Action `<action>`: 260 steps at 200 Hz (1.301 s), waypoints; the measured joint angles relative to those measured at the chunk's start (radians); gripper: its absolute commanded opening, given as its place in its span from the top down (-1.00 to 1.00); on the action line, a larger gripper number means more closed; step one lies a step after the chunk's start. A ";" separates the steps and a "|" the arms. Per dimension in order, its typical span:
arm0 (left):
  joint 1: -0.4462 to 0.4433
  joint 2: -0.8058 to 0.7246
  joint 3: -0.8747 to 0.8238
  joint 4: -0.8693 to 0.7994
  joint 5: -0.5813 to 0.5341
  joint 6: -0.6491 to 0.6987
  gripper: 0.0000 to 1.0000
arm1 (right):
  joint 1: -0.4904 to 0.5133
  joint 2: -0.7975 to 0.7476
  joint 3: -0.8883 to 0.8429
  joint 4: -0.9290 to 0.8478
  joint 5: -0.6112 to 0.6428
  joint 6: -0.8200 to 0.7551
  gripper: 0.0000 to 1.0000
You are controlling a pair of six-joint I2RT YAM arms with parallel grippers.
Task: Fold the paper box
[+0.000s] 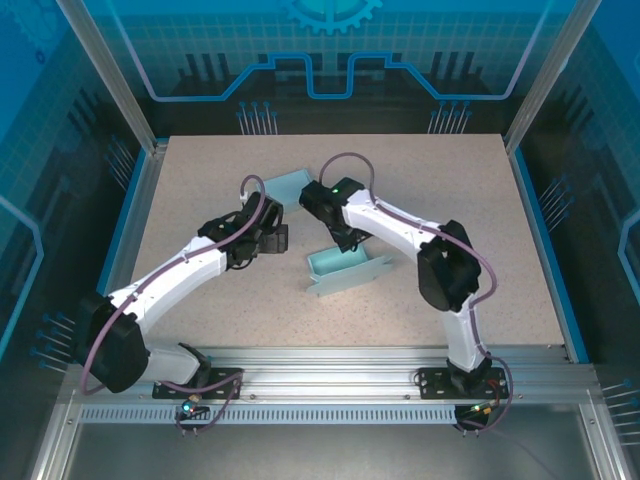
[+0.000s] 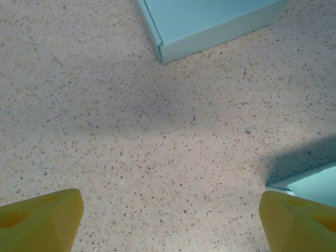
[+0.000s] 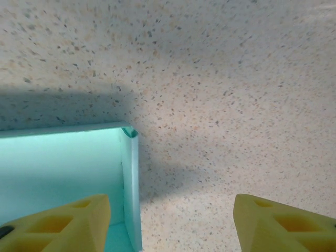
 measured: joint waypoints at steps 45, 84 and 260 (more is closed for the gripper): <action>0.002 0.081 0.001 0.027 0.028 0.038 -0.63 | 0.011 -0.269 -0.008 -0.003 -0.023 0.005 -0.38; 0.002 0.159 0.001 0.063 0.066 0.057 -0.55 | 0.010 -0.637 -0.190 0.042 -0.035 0.058 -1.00; 0.003 0.509 0.143 0.175 0.076 0.057 -0.50 | 0.003 -0.983 -1.098 0.472 -0.301 0.366 -1.00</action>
